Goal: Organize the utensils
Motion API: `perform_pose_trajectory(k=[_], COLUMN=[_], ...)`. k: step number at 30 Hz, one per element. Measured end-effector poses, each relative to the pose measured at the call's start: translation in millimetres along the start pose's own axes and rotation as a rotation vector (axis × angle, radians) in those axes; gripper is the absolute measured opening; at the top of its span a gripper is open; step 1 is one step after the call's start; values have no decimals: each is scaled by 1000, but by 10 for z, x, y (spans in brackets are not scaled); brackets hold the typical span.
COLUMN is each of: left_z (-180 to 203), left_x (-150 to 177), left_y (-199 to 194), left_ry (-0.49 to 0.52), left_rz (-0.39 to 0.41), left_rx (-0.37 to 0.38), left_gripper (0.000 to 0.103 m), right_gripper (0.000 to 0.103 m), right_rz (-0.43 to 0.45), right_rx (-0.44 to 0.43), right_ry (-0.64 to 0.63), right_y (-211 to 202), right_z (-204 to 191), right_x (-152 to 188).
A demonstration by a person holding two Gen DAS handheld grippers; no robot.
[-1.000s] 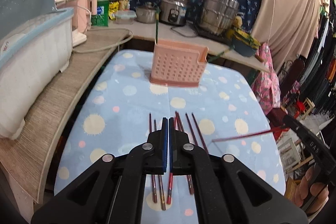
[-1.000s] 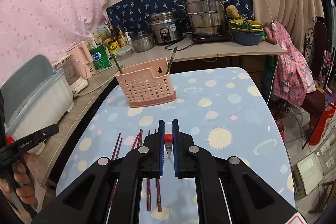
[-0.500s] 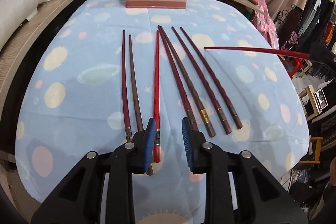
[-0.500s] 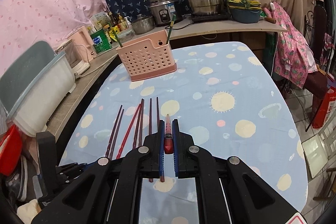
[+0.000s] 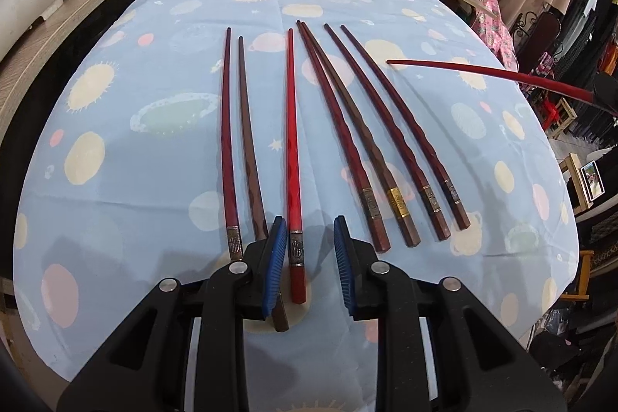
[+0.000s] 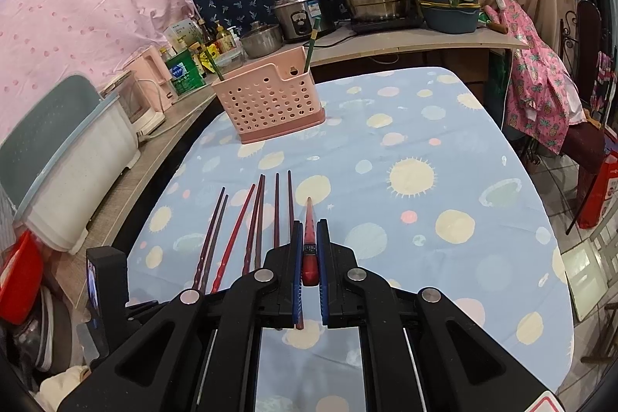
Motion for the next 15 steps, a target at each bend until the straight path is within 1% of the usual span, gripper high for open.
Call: perform_pose_trajectory(k=[3, 5, 10, 13, 15], left_z=[5, 2, 16, 34, 37], left_x=[9, 15, 2, -122, -268], left_y=[-2, 4, -81, -276, -444], left_ry=[5, -1, -27, -48, -57], left_rz=[0, -9, -6, 34, 75], left_rx=[5, 19, 29, 36, 40], left_gripper=[24, 9, 8, 8, 8], right_gripper=[7, 7, 7, 7, 7], right_rz=[-2, -2, 12, 37, 61], right_rx=[0, 0, 3, 4, 1], right_ry=[2, 4, 1, -7, -11], right_y=[8, 8, -18, -63, -100], right_z=[2, 0, 2, -9, -22], right_x=[12, 19, -15, -121, -224])
Point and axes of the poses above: each gripper's, at about its wrist camera, not at the fingertips, and y roughly the way its jaws point, z to its right, x to its underside, the point moved 3 cm from there along y, roughly the way its jaws point, and after that the axes turned 9 degrees about z, right-handed, at the moved point
